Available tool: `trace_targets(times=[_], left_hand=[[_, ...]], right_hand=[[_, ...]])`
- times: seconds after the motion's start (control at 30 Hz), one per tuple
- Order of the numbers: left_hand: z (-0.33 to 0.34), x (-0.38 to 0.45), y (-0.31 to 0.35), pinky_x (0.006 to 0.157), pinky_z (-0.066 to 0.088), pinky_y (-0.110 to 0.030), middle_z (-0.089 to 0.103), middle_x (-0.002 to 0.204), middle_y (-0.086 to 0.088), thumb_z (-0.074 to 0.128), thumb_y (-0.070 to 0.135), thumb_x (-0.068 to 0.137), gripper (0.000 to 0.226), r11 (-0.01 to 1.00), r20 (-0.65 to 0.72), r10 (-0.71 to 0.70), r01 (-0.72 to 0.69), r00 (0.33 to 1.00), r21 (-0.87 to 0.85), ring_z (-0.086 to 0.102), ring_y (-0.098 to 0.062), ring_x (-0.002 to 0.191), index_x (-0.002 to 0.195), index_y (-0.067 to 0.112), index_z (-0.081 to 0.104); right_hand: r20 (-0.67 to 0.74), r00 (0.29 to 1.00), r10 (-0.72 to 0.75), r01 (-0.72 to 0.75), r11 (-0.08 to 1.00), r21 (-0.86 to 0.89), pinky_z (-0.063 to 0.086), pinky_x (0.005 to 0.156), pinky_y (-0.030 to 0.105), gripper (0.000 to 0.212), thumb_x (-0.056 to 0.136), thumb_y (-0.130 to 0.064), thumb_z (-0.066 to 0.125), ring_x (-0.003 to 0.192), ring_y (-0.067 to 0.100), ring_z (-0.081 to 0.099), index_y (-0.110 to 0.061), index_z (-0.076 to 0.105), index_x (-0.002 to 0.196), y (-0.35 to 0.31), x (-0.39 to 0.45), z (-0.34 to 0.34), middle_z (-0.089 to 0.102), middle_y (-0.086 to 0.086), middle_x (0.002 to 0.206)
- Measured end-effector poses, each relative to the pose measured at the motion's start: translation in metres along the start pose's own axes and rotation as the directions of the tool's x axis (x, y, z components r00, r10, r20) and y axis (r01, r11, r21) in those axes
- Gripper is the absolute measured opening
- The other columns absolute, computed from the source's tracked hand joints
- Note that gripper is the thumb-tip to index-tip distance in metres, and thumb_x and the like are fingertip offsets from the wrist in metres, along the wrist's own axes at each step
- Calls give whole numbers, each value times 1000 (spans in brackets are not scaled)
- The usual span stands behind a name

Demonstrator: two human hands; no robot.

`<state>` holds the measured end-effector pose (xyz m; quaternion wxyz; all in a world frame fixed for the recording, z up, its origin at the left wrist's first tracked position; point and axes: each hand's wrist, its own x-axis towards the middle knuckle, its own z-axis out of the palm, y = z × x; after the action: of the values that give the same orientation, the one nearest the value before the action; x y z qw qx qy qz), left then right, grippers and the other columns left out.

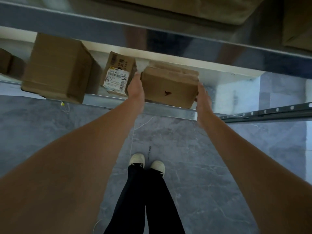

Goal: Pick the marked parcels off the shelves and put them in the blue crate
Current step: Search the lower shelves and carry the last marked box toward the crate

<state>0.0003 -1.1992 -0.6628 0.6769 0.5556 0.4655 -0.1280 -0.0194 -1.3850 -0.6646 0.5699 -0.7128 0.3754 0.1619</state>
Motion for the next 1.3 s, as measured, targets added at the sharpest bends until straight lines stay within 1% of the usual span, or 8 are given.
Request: trace_targets(times=[0.23, 0.47, 0.6, 0.73, 0.97, 1.13, 1.23, 1.3], left_hand=[[-15, -22, 21, 106, 38, -39, 58, 130, -6, 33, 49, 100, 50, 997, 36, -21, 19, 999, 71, 52, -23, 120, 137, 19, 49], [-20, -31, 28, 105, 41, -46, 67, 117, -6, 21, 45, 102, 54, 993, 31, 47, -50, 998, 105, 60, -24, 111, 126, 19, 62], [-18, -30, 28, 104, 42, -49, 64, 119, -4, 22, 48, 100, 52, 992, 24, 36, -39, 999, 117, 58, -24, 112, 126, 23, 60], [-13, -30, 27, 103, 44, -47, 66, 116, -5, 21, 47, 102, 52, 984, 63, 40, -51, 997, 173, 61, -24, 109, 123, 18, 60], [-9, -26, 14, 99, 45, -42, 63, 115, -3, 24, 46, 102, 51, 978, 56, 38, -49, 998, 205, 59, -21, 107, 127, 15, 56], [-1, -22, 14, 66, 38, -22, 49, 77, 9, 30, 40, 103, 34, 972, -13, 71, -66, 997, 226, 46, -5, 71, 76, 26, 46], [7, -10, 10, 88, 46, -32, 52, 78, 5, 34, 37, 102, 34, 975, 3, 84, -83, 996, 205, 50, -11, 78, 73, 25, 47], [12, -6, 6, 93, 44, -34, 55, 80, 4, 36, 35, 102, 33, 978, 13, 93, -94, 996, 186, 53, -11, 81, 76, 22, 52]], right_hand=[[62, 997, 49, -55, 993, 100, 40, 108, 44, 49, 91, -66, 43, 118, 19, 54, -29, 55, 120, -18, -15, -3, 58, -1, 124], [134, 989, 69, -85, 990, 116, 53, 91, 37, 55, 94, -63, 42, 108, 22, 62, -22, 54, 128, -23, -20, -13, 63, 6, 123], [181, 979, 97, -125, 981, 150, 51, 74, 27, 47, 96, -62, 38, 90, 18, 63, -21, 58, 107, -21, -24, -20, 66, 4, 102], [181, 979, 89, -116, 983, 144, 51, 78, 31, 51, 97, -64, 31, 90, 16, 63, -23, 56, 115, -23, -22, -24, 66, 1, 98], [189, 978, 87, -109, 988, 111, 48, 81, 31, 48, 98, -64, 26, 90, 12, 61, -28, 57, 106, -24, -23, -25, 65, -3, 96], [182, 980, 86, -108, 987, 116, 50, 89, 35, 52, 97, -63, 31, 94, 16, 63, -23, 57, 115, -15, -20, -21, 66, 2, 103], [134, 987, 92, -115, 978, 172, 51, 83, 31, 56, 97, -61, 36, 96, 16, 62, -15, 54, 123, -10, -11, -17, 64, 0, 101], [119, 988, 97, -118, 977, 180, 48, 95, 35, 52, 97, -61, 37, 99, 15, 61, -16, 54, 118, -8, -4, -16, 63, -3, 98]])
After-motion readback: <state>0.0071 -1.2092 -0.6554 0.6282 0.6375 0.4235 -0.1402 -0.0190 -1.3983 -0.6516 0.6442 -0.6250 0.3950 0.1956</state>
